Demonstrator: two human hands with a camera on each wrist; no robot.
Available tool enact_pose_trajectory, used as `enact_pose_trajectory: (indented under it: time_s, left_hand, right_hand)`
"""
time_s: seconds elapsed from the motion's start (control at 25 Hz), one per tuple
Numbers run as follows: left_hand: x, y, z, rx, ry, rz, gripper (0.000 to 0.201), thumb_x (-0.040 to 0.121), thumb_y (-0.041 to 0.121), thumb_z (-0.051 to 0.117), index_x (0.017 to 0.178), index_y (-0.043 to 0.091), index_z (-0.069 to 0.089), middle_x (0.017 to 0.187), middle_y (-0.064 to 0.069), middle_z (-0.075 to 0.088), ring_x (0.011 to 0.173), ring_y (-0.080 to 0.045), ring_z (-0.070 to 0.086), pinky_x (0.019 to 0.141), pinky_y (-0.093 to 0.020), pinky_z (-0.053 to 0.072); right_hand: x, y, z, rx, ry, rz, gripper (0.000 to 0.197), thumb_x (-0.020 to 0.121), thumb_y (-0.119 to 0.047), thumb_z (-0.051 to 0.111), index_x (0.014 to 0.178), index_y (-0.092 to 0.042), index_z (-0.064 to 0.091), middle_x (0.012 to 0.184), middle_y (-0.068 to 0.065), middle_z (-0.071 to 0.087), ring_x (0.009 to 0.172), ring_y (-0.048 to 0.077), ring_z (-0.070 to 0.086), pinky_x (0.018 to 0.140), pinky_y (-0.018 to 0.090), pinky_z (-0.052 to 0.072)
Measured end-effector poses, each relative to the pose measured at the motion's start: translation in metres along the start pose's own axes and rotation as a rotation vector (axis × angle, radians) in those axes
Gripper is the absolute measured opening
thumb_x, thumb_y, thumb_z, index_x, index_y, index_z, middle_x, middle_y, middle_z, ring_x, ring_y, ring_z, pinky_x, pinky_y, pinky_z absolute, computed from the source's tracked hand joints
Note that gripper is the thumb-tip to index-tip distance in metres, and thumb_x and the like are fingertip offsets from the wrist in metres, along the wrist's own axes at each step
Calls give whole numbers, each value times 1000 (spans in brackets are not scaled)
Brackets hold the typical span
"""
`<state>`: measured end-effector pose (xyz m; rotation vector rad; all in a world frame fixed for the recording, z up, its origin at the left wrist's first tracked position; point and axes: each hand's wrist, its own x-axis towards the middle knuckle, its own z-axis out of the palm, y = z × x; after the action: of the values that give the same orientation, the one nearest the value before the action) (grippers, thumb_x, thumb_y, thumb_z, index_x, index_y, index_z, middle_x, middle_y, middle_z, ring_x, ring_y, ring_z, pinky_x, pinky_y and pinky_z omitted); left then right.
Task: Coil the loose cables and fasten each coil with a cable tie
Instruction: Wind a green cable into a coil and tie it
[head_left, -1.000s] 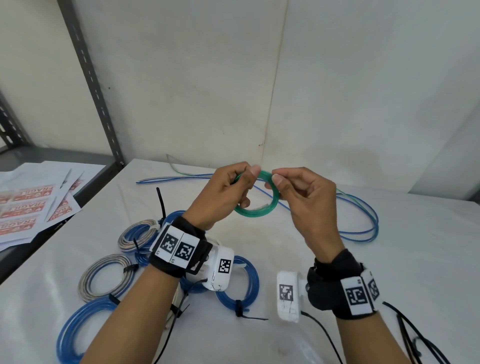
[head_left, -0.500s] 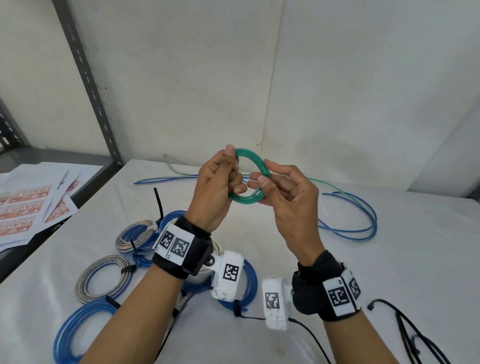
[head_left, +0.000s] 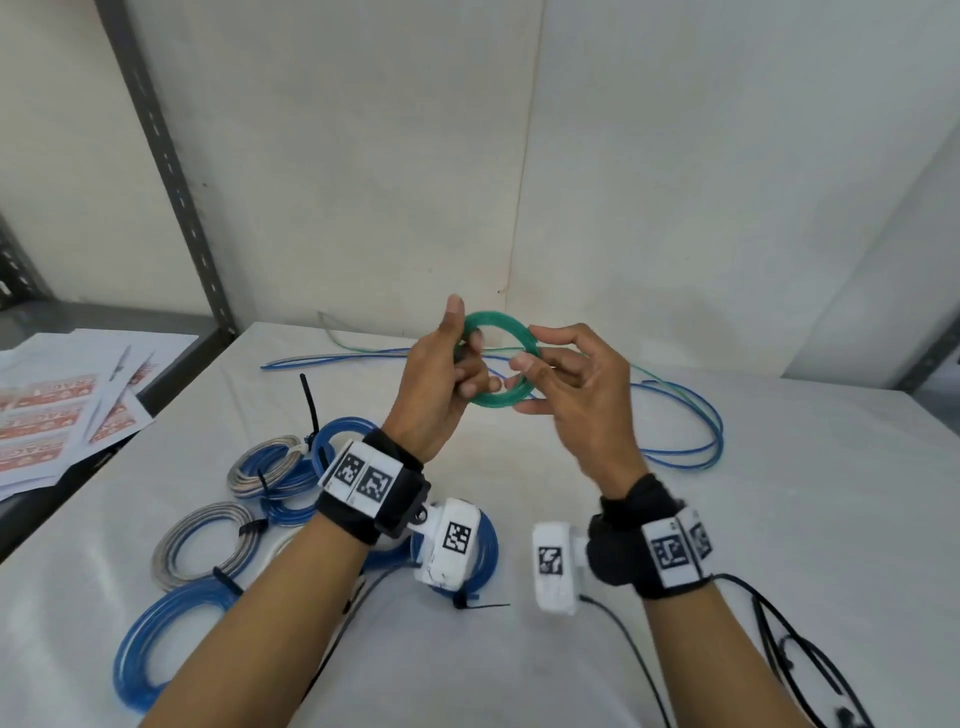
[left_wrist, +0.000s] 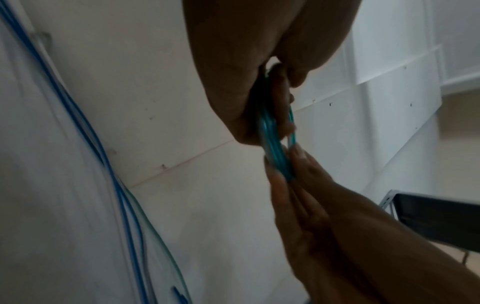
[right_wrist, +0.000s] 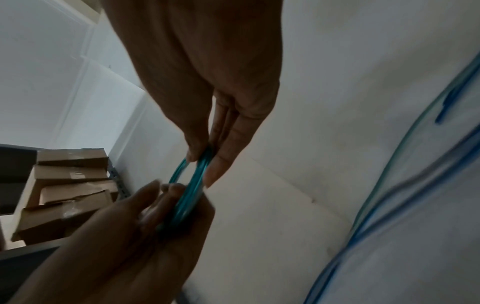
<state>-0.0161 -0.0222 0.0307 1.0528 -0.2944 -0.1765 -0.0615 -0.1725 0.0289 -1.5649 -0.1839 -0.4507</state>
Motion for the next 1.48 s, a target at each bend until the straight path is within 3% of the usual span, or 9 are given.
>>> enact_pose_trajectory:
  time_s: [0.08,0.28,0.44,0.72,0.84,0.92,1.0,1.28,1.48]
  left_hand:
    - [-1,12,1,139,-122,-209,62,103,59,34,72,9,53,48,2,30,41,-15,34,65,-33,48]
    - [-12,17,28,368,-447,-445,45,107,37,33,72,15,50,52,6,18,46,-13,15,61,-27,46]
    - [-14,2,58,367,-539,-510,40,104,29,29,70,18,48,51,10,20,50,-14,9,56,-27,32]
    - [-29,-36,109,636,-513,-450,40,106,25,26,70,17,40,52,9,18,43,-11,15,50,-26,30]
    - [-35,-54,112,788,-478,-429,39,105,23,29,68,17,41,51,7,21,46,-13,17,49,-25,30]
    - [-38,-62,109,818,-475,-420,38,104,21,31,68,16,41,54,5,22,49,-15,18,48,-24,31]
    - [-39,-67,106,790,-475,-416,37,103,21,32,68,16,41,55,5,21,50,-15,17,47,-23,30]
    - [-29,-58,88,624,-400,-368,35,102,21,34,69,15,43,56,5,20,49,-16,15,52,-28,28]
    - [-8,-48,62,424,-258,-208,37,108,25,32,75,14,45,54,9,24,45,-10,21,60,-32,30]
  right_hand:
    - [3,-13,-20,-115,-150,6,17,91,-6,74,106,-13,70,91,8,78,77,27,76,62,39,61]
    - [-8,-50,-61,-398,-378,7,12,90,-5,74,100,-10,72,91,7,78,77,28,76,60,39,59]
    - [-29,-61,-94,-368,-330,60,15,88,-3,76,99,-7,67,90,12,78,77,29,75,60,40,59]
    - [-61,-53,-153,-327,-190,276,15,98,-13,66,106,-1,64,98,23,74,86,30,74,68,34,62]
    - [-70,-21,-182,-769,-171,543,23,103,-24,57,95,-5,67,99,23,72,79,31,71,63,26,58]
    - [-76,2,-192,-1265,-357,673,24,93,-29,71,101,-6,69,103,15,72,86,28,70,73,30,59]
    - [-81,18,-194,-1480,-454,724,39,83,-32,81,110,-8,68,110,12,69,93,27,67,86,35,58]
    - [-65,23,-187,-1437,-400,616,14,90,-16,64,101,-13,72,114,10,68,104,31,65,90,38,55]
    - [-42,-7,-133,-687,-140,311,16,99,-4,57,84,-10,61,73,11,68,59,22,66,65,33,55]
